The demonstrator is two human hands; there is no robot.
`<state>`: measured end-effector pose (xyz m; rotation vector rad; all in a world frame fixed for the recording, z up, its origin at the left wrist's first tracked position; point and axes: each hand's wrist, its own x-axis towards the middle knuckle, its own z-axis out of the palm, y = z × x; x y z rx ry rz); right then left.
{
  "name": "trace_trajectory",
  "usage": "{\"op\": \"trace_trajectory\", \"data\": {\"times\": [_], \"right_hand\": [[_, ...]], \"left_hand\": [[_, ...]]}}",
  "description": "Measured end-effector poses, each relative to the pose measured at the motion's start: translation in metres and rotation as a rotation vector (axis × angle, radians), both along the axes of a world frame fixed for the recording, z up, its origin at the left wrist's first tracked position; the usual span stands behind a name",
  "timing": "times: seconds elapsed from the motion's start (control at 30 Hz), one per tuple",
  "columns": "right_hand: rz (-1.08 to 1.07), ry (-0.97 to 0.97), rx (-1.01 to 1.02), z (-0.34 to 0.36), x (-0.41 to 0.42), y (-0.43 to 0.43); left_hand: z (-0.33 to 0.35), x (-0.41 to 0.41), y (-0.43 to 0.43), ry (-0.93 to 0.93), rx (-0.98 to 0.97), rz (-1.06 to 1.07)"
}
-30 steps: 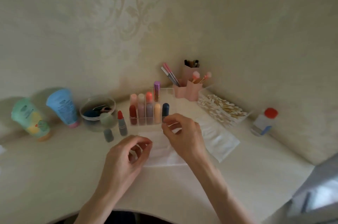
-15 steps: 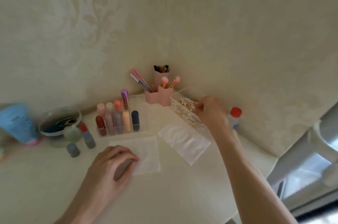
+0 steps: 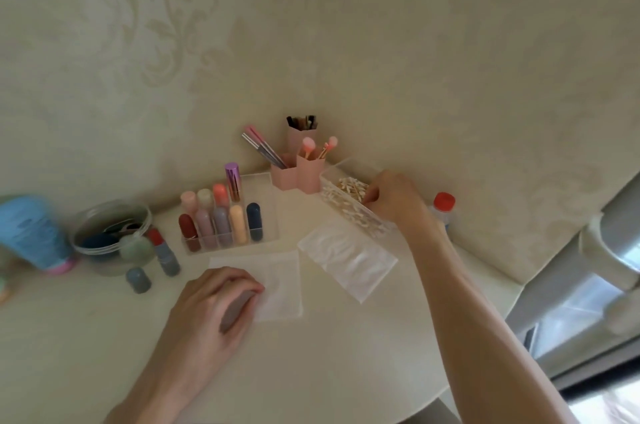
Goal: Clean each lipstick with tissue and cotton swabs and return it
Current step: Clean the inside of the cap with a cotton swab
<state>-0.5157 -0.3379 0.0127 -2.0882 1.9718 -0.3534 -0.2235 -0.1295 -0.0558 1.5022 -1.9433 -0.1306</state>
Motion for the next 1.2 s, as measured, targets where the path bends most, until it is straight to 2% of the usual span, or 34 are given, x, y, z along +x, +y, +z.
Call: {"op": "trace_trajectory", "data": {"times": [0.3, 0.7, 0.97, 1.03, 1.2], "right_hand": [[0.026, -0.053, -0.066, 0.006, -0.002, 0.011], [-0.041, -0.072, -0.233, 0.013, -0.002, 0.024], [-0.031, -0.074, -0.224, 0.011, -0.001, 0.032], [-0.039, -0.132, -0.286, 0.010, 0.005, 0.040], [0.032, -0.386, -0.595, 0.007, 0.026, 0.077]], "left_hand": [[0.002, 0.000, 0.002, -0.030, 0.031, 0.007], [0.001, 0.001, 0.003, -0.036, 0.024, -0.001], [0.003, 0.000, 0.004, -0.025, 0.019, -0.006], [0.004, -0.001, 0.004, -0.027, 0.025, -0.005], [0.006, -0.002, 0.006, 0.013, -0.039, -0.006]]}}
